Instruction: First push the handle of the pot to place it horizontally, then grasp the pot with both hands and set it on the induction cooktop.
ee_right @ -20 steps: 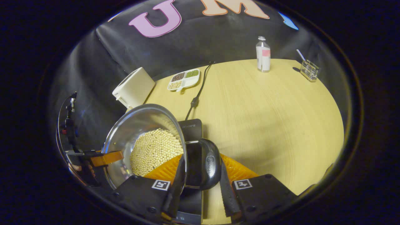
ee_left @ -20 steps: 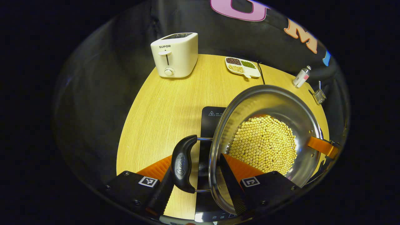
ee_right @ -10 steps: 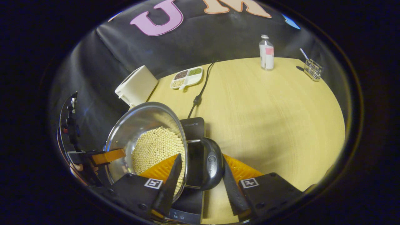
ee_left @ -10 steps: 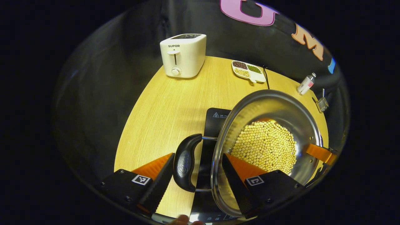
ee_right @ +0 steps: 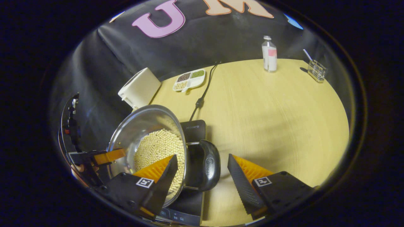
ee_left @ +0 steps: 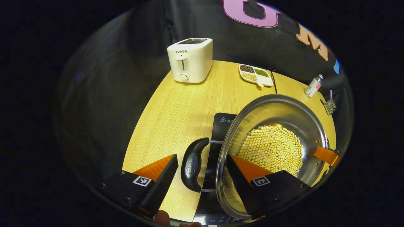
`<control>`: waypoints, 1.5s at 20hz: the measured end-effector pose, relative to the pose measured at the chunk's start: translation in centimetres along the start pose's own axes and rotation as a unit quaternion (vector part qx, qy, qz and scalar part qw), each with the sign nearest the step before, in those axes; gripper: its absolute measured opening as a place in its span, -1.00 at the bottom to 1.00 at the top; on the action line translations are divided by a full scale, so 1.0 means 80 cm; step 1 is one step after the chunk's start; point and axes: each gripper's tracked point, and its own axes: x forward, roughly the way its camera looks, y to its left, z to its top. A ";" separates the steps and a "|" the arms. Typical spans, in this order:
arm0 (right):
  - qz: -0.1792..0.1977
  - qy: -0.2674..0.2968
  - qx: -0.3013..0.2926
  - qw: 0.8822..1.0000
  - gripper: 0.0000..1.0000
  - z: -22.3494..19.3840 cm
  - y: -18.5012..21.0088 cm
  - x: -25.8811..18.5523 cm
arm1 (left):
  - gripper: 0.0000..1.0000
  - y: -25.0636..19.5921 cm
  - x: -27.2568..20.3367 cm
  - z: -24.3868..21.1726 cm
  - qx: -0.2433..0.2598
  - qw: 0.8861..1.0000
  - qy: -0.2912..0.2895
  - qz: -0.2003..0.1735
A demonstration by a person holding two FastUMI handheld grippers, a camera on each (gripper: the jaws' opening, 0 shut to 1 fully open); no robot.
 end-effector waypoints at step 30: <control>-0.127 -0.287 -0.143 0.939 0.96 0.186 -0.133 -0.244 | 0.95 -0.198 -0.231 0.149 0.067 0.953 -0.293 -0.025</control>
